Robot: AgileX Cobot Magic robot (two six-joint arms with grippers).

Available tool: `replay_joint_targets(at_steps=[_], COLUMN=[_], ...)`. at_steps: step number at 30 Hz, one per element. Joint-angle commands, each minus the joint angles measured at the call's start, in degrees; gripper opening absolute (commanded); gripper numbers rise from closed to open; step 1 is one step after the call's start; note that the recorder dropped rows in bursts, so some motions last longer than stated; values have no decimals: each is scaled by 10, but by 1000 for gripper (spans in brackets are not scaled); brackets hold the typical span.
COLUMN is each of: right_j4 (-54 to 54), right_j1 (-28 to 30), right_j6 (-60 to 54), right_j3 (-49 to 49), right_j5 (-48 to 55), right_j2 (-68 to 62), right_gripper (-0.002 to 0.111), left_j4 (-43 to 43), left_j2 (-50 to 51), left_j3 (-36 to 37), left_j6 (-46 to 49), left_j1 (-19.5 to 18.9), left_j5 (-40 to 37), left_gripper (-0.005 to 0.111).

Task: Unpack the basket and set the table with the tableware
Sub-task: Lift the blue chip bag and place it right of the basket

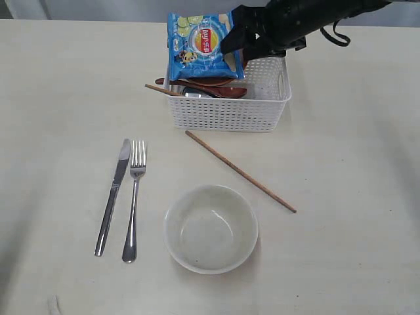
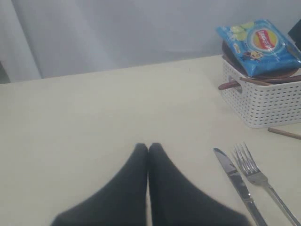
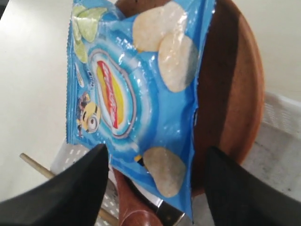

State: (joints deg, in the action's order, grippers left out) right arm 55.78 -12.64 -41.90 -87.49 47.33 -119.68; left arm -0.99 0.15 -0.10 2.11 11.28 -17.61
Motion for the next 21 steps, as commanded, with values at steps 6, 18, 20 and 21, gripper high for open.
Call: replay_joint_targets(at_steps=[6, 18, 20, 21], right_j4=[46, 64, 69, 71], right_j1=[3, 3, 2, -1], right_j6=[-57, -77, -89, -93], right_j3=[-4, -4, -4, -4], right_j5=[-23, -22, -22, -22], right_j2=[-5, -27, -28, -28], right_gripper=[57, 57, 57, 57], left_j4=[-3, -3, -3, -3], left_j2=[-2, -2, -2, -2], left_j3=[1, 1, 1, 1], left_j6=[-2, -2, -2, -2], left_j1=[0, 0, 0, 0], left_j5=[5, 5, 5, 5], left_gripper=[0, 0, 0, 0])
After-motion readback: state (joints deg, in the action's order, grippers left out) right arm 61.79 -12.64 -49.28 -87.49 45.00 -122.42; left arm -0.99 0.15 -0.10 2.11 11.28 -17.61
